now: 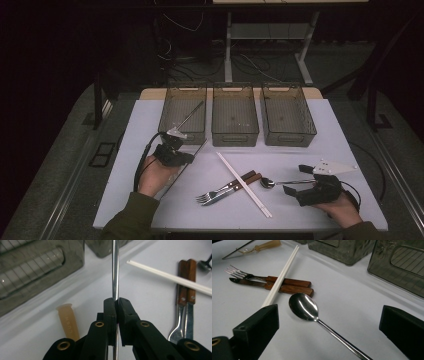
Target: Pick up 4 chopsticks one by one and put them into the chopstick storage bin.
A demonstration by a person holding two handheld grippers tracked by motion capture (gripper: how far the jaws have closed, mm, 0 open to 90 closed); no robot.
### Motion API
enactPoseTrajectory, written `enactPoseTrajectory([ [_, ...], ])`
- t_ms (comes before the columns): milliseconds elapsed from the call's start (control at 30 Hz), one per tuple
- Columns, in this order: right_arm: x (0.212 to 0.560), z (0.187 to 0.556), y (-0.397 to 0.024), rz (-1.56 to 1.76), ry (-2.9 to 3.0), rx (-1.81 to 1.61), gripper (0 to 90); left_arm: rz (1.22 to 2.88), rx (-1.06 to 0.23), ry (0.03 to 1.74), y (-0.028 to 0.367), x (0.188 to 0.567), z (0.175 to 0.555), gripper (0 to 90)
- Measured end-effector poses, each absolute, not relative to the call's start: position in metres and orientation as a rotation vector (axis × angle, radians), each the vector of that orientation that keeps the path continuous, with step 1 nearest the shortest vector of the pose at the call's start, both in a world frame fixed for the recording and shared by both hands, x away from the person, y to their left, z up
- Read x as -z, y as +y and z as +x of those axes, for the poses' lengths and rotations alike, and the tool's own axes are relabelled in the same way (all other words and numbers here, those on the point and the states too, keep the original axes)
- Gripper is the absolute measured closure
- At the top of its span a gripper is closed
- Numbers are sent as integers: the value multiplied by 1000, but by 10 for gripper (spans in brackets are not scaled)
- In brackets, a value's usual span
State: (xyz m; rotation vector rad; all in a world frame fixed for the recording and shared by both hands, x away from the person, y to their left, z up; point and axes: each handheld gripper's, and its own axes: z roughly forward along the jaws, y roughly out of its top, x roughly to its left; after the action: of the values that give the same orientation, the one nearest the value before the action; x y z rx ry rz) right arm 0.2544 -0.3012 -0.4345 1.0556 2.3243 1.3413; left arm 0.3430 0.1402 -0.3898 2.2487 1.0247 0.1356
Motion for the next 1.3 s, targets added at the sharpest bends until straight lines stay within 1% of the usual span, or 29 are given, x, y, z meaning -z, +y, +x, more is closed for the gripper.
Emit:
enactPoseTrajectory([
  [67, 435, 254, -301, 1057, 2324, -1341, 28, 2230, -155, 1009, 143, 381, 341, 851],
  [700, 434, 255, -302, 1067, 2324, -1344, 28, 2054, -250, 941, 157, 333, 334, 850],
  [967, 435, 255, -302, 1068, 2320, -1343, 27, 1986, -285, 916, 163, 317, 350, 849],
  [1300, 435, 255, -302, 1072, 2317, -1345, 28, 1942, -366, 882, 170, 290, 384, 849],
])
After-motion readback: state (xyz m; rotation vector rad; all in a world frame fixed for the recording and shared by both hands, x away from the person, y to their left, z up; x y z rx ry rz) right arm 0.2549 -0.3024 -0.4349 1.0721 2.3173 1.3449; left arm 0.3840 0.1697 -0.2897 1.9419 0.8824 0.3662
